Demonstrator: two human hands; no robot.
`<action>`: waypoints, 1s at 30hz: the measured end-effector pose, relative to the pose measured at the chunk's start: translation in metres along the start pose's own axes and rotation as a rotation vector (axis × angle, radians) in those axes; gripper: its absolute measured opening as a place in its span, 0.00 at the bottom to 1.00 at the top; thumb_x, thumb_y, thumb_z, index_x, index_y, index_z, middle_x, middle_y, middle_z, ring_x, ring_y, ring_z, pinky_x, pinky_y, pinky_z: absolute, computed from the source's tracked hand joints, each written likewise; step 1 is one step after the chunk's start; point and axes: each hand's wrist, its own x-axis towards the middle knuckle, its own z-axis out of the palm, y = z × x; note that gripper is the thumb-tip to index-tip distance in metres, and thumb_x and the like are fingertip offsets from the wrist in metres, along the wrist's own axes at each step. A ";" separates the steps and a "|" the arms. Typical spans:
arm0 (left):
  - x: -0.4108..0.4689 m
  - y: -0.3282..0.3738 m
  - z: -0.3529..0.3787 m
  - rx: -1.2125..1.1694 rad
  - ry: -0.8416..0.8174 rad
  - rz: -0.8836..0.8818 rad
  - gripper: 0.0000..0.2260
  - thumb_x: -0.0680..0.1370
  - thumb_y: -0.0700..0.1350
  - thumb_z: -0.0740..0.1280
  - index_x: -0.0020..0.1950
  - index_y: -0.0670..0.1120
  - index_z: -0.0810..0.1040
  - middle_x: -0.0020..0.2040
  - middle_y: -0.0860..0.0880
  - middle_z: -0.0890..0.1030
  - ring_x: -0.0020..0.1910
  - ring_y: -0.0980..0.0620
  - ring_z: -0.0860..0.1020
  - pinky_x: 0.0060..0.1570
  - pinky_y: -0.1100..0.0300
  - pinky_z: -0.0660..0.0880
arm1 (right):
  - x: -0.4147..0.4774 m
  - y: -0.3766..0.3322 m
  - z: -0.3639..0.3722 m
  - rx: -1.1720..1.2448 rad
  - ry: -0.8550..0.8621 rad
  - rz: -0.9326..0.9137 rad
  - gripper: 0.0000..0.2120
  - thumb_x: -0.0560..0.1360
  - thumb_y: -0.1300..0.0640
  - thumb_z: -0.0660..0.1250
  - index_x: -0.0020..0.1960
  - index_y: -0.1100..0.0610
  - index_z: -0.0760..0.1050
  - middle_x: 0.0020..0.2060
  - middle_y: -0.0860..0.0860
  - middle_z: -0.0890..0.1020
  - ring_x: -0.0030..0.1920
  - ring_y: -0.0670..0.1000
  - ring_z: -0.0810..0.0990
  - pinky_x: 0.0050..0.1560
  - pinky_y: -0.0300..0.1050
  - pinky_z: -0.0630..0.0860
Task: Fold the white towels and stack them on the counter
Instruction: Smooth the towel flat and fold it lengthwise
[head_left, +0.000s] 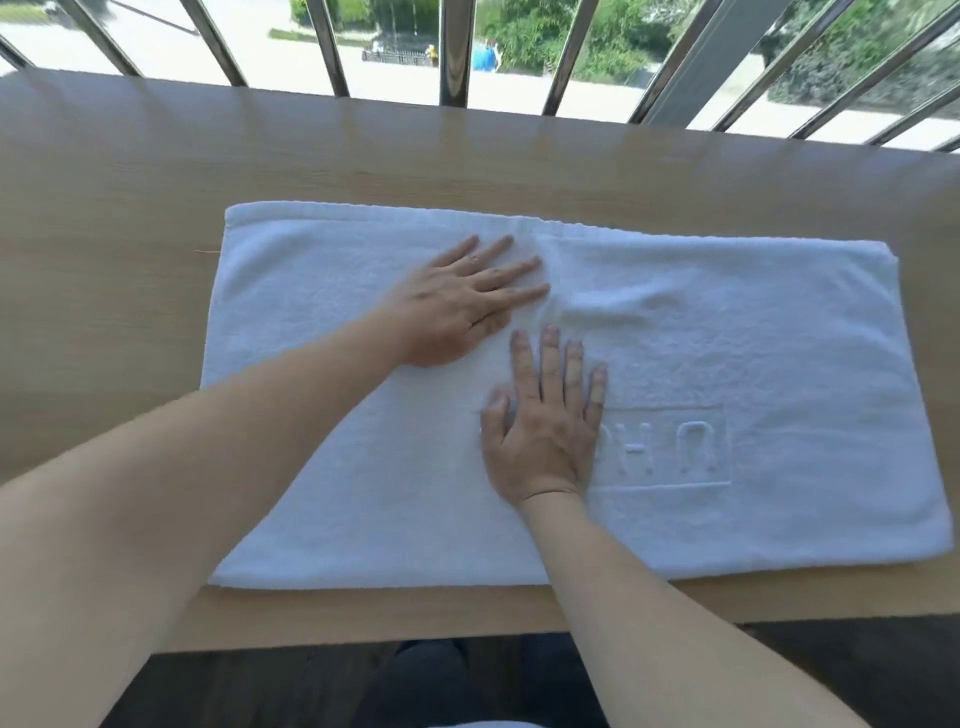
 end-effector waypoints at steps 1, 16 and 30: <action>0.009 -0.006 -0.002 0.004 -0.008 0.044 0.22 0.85 0.56 0.43 0.81 0.61 0.51 0.82 0.57 0.51 0.81 0.49 0.44 0.79 0.50 0.40 | 0.000 0.000 0.000 -0.003 -0.001 -0.003 0.30 0.78 0.47 0.57 0.80 0.50 0.59 0.79 0.53 0.58 0.80 0.57 0.53 0.77 0.63 0.49; 0.103 -0.008 -0.020 0.034 -0.135 0.485 0.22 0.86 0.55 0.44 0.81 0.61 0.52 0.82 0.56 0.49 0.81 0.50 0.42 0.79 0.50 0.40 | 0.002 0.000 -0.001 0.021 -0.025 -0.009 0.31 0.78 0.46 0.56 0.80 0.51 0.58 0.80 0.53 0.57 0.80 0.57 0.52 0.76 0.66 0.52; 0.149 0.027 -0.014 0.041 -0.145 0.548 0.23 0.86 0.56 0.45 0.82 0.59 0.49 0.82 0.56 0.47 0.81 0.50 0.41 0.78 0.50 0.39 | 0.002 0.001 0.001 0.026 -0.043 -0.009 0.32 0.77 0.46 0.57 0.80 0.51 0.59 0.80 0.53 0.58 0.80 0.57 0.52 0.76 0.66 0.51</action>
